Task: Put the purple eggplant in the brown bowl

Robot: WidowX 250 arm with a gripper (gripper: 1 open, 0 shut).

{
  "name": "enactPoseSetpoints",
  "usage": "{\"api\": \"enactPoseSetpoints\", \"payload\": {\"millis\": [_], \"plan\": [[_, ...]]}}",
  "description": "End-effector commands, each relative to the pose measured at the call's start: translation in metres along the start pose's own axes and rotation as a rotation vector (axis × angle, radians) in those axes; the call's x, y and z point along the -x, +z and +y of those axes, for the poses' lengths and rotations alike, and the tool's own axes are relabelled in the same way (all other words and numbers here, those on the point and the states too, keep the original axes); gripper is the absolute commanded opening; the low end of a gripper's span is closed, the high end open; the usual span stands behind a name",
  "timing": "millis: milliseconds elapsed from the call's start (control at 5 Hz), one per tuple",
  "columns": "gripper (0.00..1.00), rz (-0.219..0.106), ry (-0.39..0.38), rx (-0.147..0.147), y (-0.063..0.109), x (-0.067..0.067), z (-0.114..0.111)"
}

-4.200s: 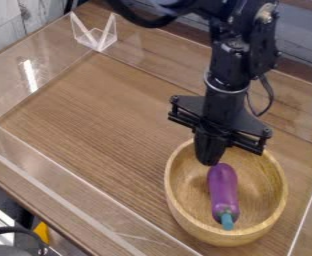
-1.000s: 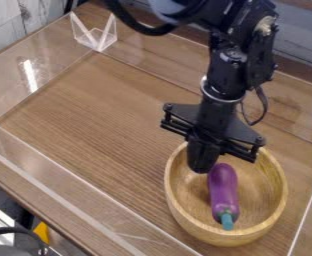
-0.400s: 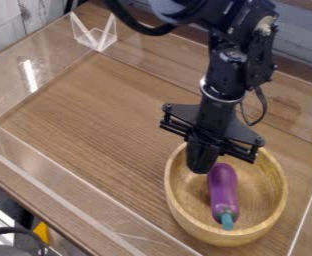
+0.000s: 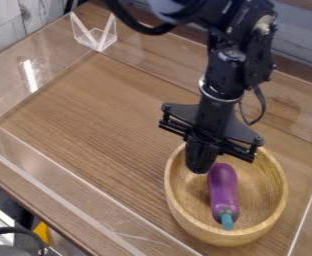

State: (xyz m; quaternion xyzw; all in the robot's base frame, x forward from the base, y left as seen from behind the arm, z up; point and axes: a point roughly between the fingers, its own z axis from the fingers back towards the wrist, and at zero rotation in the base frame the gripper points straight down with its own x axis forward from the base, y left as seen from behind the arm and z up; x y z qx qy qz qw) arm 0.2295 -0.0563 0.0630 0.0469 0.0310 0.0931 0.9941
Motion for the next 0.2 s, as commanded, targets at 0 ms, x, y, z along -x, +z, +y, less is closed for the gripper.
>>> {"api": "enactPoseSetpoints", "payload": {"millis": [0], "plan": [[0.0, -0.036, 0.016, 0.017, 0.0112, -0.0078, 0.0008]]}}
